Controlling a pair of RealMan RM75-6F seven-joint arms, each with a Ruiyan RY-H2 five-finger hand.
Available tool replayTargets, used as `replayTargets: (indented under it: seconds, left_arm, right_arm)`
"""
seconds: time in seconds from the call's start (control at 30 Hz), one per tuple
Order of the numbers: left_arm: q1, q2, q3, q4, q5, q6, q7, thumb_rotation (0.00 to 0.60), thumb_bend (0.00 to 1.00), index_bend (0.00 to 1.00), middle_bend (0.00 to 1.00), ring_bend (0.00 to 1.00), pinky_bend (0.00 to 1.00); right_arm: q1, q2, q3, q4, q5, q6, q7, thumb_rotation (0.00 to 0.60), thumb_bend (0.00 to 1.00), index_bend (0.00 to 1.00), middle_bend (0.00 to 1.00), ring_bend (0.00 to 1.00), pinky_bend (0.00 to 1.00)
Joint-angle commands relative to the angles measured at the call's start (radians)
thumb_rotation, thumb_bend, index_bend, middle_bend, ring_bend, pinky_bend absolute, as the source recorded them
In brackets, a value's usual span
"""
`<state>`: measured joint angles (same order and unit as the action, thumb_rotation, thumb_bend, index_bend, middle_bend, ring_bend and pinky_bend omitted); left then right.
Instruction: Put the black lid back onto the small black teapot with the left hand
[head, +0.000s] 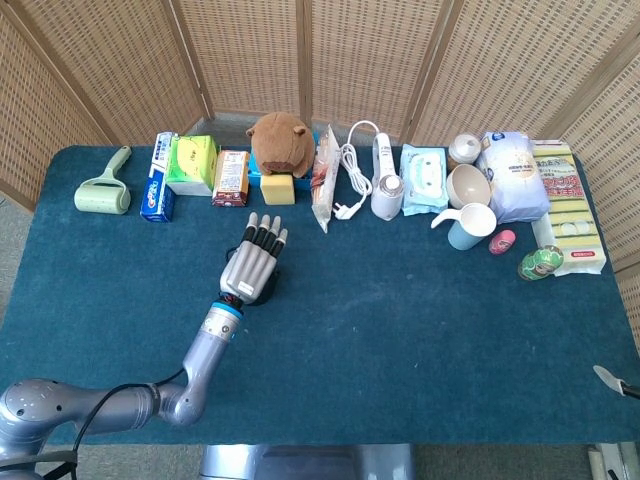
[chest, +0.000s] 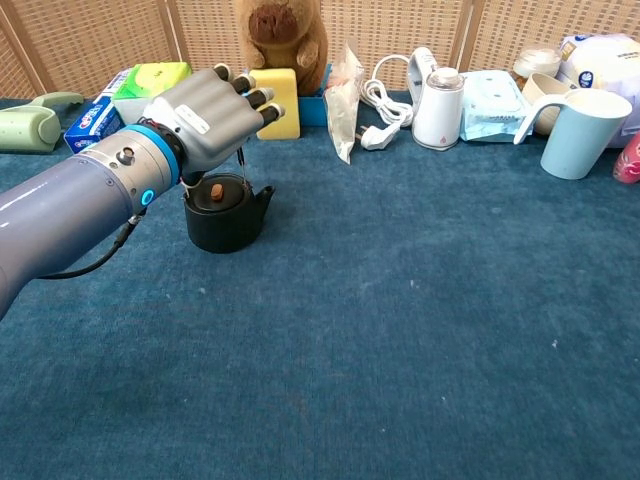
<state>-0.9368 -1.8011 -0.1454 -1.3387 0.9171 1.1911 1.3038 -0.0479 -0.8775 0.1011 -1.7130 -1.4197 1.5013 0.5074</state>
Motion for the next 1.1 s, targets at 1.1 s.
replayTargets:
  seconds: [1.1]
  left_arm:
    - [0.333,0.685,0.040,-0.596,0.240,0.234,-0.524,0.600,0.02,0.00,0.00,0.00,0.08]
  right_arm:
    - [-0.003,-0.008,-0.002,-0.016,-0.008,0.018,-0.042,0.600,0.07,0.00,0.00,0.00,0.00]
